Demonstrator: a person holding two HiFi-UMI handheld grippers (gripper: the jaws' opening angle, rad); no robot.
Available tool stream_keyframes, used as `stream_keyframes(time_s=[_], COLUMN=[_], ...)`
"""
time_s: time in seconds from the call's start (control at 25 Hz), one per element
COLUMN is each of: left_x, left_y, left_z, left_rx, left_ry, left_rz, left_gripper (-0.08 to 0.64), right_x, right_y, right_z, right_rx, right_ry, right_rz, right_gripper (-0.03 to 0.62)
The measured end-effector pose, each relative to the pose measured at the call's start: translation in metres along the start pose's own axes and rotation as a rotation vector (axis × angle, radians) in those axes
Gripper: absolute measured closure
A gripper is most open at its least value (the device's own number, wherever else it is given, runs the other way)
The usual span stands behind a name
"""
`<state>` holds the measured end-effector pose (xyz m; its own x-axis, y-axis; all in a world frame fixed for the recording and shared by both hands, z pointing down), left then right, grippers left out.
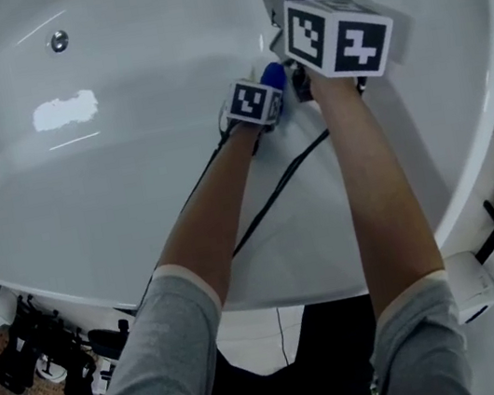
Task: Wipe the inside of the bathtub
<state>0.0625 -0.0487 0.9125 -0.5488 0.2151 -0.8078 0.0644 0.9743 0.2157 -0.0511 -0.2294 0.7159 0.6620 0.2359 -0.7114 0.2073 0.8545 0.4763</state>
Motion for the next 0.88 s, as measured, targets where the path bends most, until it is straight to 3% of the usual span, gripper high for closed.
stream_keyframes(time_s=[0.2, 0.32, 0.52, 0.64, 0.76, 0.88], left_x=[-0.002, 0.006, 0.022, 0.050, 0.063, 0.081], left_y=[0.000, 0.017, 0.013, 0.025, 0.023, 0.029], left_z=[-0.011, -0.031, -0.066, -0.108, -0.124, -0.152], left_rx=[-0.038, -0.047, -0.016, -0.028, 0.015, 0.020], left_ry=[-0.012, -0.127, -0.217, -0.322, -0.251, -0.279], left_rz=[-0.018, -0.112, -0.099, -0.134, -0.053, -0.045], left_gripper=[0.434, 0.434, 0.439, 0.439, 0.439, 0.439], right_x=[-0.004, 0.000, 0.004, 0.003, 0.003, 0.000], right_y=[-0.003, -0.003, -0.003, -0.001, -0.002, -0.001], right_z=[-0.002, -0.001, 0.000, -0.004, -0.007, -0.009], right_rx=[0.014, 0.019, 0.026, 0.027, 0.027, 0.025], right_ry=[-0.008, -0.007, 0.002, 0.002, 0.000, 0.002], right_rz=[0.008, 0.008, 0.005, 0.004, 0.005, 0.002], right_gripper=[0.583, 0.583, 0.583, 0.583, 0.583, 0.583])
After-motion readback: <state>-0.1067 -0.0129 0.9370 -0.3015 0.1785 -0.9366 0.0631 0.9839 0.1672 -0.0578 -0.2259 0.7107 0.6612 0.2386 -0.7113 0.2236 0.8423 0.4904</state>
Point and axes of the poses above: the fingertips, and each gripper's own axes: x backward along the fingers, z to its right, y out of its underside, the point moved 1 cm from there along x, backward along the fingers, and after that the axes turned 10 degrees about -x, right-handed, at the moved point
